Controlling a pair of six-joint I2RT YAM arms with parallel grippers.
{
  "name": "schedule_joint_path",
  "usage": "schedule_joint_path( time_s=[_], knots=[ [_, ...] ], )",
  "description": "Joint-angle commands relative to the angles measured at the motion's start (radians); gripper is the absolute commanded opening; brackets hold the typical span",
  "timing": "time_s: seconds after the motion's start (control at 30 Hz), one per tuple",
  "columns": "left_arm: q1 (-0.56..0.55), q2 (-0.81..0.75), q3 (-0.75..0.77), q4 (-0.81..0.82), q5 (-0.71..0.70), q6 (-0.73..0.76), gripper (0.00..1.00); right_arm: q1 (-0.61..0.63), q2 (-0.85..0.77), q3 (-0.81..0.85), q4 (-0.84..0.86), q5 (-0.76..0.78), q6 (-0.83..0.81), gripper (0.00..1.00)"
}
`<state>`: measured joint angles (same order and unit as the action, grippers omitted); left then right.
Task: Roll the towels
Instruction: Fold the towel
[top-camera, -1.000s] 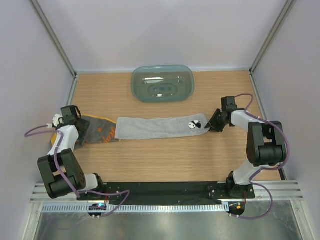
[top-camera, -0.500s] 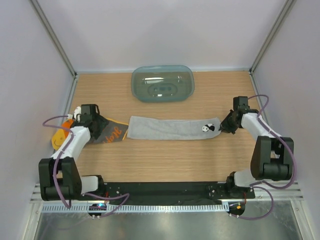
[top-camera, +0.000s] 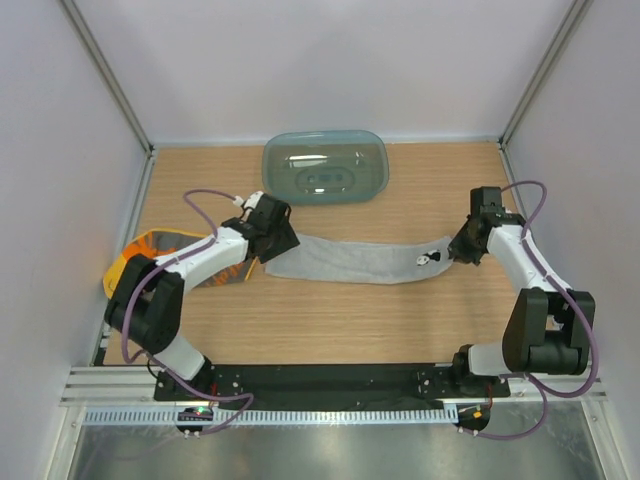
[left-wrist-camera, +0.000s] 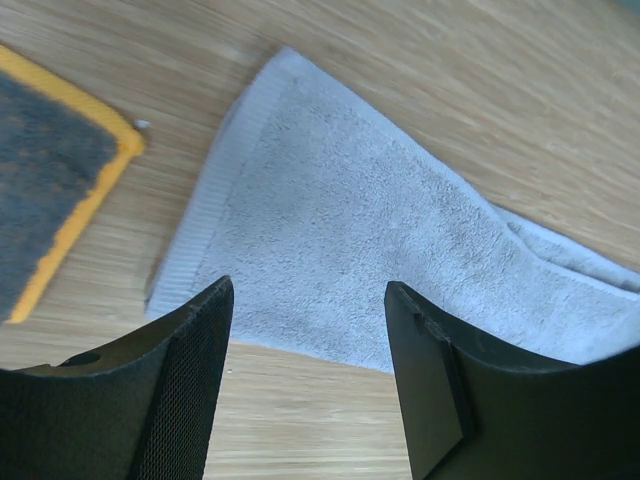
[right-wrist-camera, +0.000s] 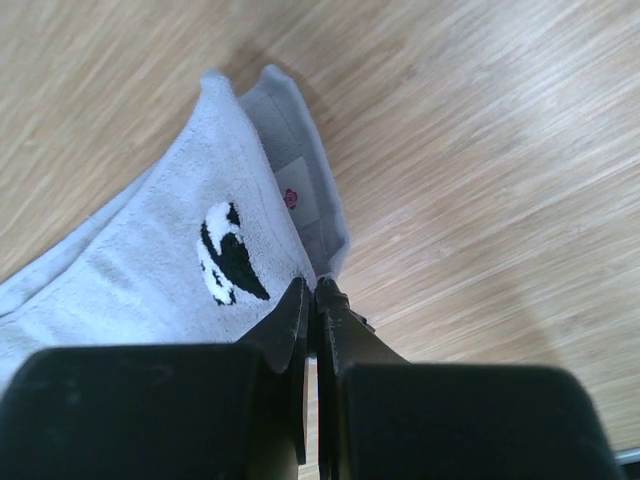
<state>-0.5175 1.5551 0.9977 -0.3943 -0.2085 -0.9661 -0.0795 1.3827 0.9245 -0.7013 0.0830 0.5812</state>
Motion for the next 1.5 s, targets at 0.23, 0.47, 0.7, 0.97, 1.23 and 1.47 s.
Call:
schedule_joint_path(
  time_s=[0.23, 0.47, 0.7, 0.97, 1.23, 1.47],
  knots=[
    [-0.284, 0.218, 0.31, 0.051, 0.032, -0.066, 0.57, 0.02, -0.031, 0.132, -0.04, 0.017, -0.024, 0.01],
    [-0.381, 0.405, 0.484, 0.069, 0.084, -0.08, 0.32, 0.02, -0.034, 0.07, -0.026, 0.008, -0.029, 0.01],
    [-0.42, 0.513, 0.51, 0.064, 0.081, -0.106, 0.3, 0.018, -0.056, 0.05, -0.044, 0.023, -0.027, 0.01],
    [-0.429, 0.574, 0.461, 0.075, 0.041, -0.114, 0.31, -0.012, -0.094, 0.022, -0.066, 0.044, -0.014, 0.01],
    [-0.47, 0.494, 0.475, 0.023, -0.13, -0.025, 0.61, -0.023, -0.108, -0.001, -0.06, 0.037, -0.009, 0.01],
    [-0.478, 0.404, 0.487, -0.021, -0.177, 0.026, 0.59, -0.023, -0.096, -0.033, -0.038, 0.018, -0.007, 0.01]
  ],
)
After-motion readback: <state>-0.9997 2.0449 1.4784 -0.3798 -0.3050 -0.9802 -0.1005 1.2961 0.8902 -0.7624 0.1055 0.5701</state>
